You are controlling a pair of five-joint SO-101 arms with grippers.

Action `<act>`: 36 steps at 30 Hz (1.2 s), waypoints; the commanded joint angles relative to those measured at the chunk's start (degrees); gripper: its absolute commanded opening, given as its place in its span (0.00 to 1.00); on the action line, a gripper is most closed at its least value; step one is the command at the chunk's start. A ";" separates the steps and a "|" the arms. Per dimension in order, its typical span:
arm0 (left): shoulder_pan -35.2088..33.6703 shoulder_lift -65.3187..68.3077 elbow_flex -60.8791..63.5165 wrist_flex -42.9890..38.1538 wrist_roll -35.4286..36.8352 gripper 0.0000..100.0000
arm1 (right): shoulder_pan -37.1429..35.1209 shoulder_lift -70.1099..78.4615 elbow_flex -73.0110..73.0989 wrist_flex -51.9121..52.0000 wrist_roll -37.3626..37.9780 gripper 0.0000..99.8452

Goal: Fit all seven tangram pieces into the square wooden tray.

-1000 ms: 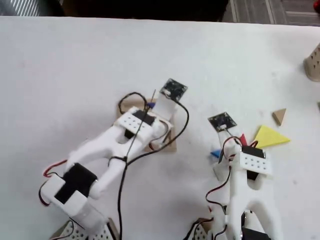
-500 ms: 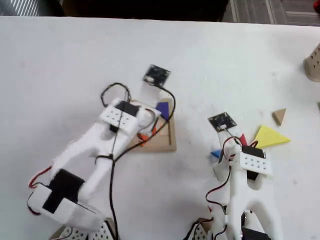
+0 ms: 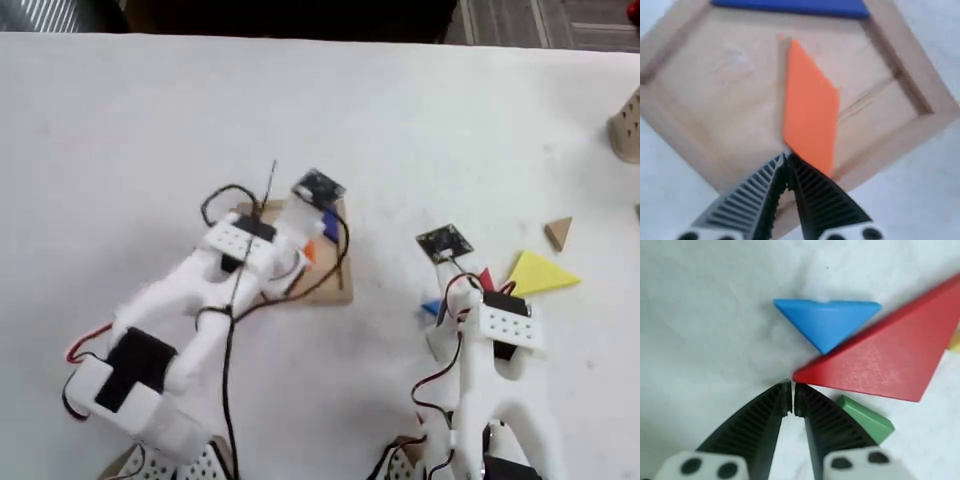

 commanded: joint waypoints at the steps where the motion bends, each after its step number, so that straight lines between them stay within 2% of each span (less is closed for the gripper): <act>1: 5.32 -3.12 1.41 0.62 -0.35 0.02 | 0.13 -0.92 -0.35 -0.57 0.62 0.02; 6: 6.11 -3.21 0.97 -1.32 -0.26 0.02 | 0.13 -0.92 -0.35 -0.57 0.62 0.02; 13: 8.48 -3.38 0.97 -5.80 7.30 0.02 | 0.13 -0.92 -0.35 -0.57 0.62 0.02; 21: 9.54 -9.89 2.99 -5.27 7.56 0.02 | 0.13 -0.92 -0.35 -0.57 0.62 0.02; 26: 5.23 -18.24 6.77 -5.89 7.47 0.02 | 0.13 -0.92 -0.35 -0.57 0.62 0.02; 28: 2.33 -19.12 7.82 -8.70 7.56 0.02 | 0.13 -0.92 -0.35 -0.57 0.62 0.02; 31: -0.66 -16.84 8.26 -12.66 7.65 0.02 | 0.13 -0.92 -0.35 -0.57 0.62 0.02; 36: -0.75 -8.31 5.54 -16.18 7.65 0.02 | 0.13 -0.92 -0.35 -0.57 0.62 0.02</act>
